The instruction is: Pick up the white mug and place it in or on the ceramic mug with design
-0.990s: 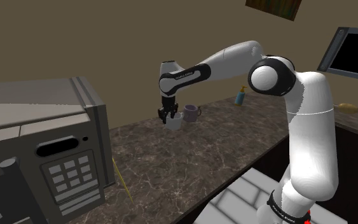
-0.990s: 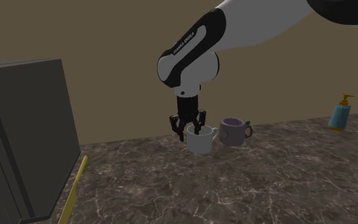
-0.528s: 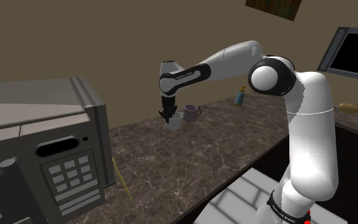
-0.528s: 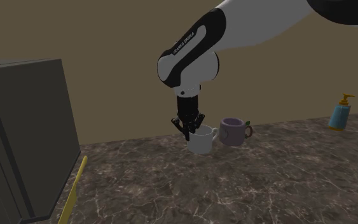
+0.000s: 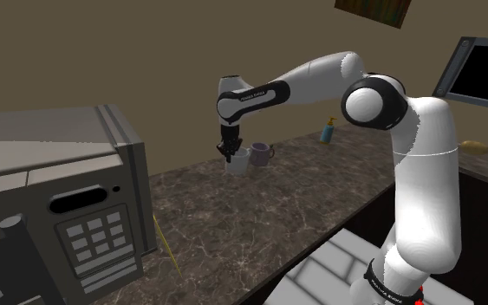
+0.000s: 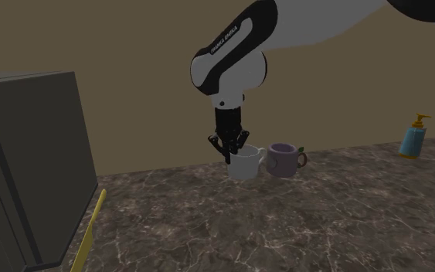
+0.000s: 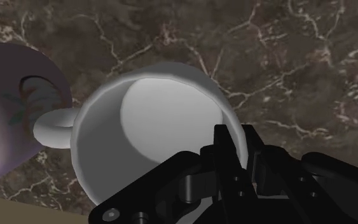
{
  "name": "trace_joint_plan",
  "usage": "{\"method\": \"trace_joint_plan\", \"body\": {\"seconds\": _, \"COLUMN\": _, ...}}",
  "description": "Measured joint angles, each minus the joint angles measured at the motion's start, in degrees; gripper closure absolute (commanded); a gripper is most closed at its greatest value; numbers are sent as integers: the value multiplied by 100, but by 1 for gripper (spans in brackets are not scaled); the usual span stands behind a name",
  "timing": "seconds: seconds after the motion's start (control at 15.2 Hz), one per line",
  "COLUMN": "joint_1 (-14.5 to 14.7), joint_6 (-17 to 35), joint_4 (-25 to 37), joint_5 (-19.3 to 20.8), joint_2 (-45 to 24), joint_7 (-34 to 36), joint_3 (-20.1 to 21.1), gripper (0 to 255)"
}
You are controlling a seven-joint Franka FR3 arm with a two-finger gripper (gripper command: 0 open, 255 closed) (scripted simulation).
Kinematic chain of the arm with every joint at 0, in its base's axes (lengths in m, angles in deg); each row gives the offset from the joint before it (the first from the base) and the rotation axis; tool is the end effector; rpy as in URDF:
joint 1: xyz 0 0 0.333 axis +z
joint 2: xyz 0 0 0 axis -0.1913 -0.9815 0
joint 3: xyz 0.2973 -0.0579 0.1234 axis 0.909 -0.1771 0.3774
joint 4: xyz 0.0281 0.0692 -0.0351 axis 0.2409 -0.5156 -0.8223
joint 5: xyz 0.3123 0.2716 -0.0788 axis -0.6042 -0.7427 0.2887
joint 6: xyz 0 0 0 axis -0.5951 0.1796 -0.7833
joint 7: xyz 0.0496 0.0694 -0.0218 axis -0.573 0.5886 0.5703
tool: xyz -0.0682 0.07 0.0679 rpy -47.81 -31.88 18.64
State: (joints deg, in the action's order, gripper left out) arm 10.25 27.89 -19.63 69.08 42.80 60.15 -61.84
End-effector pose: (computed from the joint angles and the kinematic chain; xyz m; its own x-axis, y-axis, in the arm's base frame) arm 0.7011 -0.0050 0.3593 0.9984 -0.0243 -0.0508 -0.0220 -0.9987 0.0462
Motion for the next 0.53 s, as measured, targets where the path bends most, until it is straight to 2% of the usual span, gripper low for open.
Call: {"method": "trace_joint_plan", "body": {"seconds": 0.53, "joint_1": 0, "joint_6": -538, "joint_4": 374, "joint_5": -13, "joint_2": 164, "joint_7": -30, "joint_3": 3, "gripper": 255}}
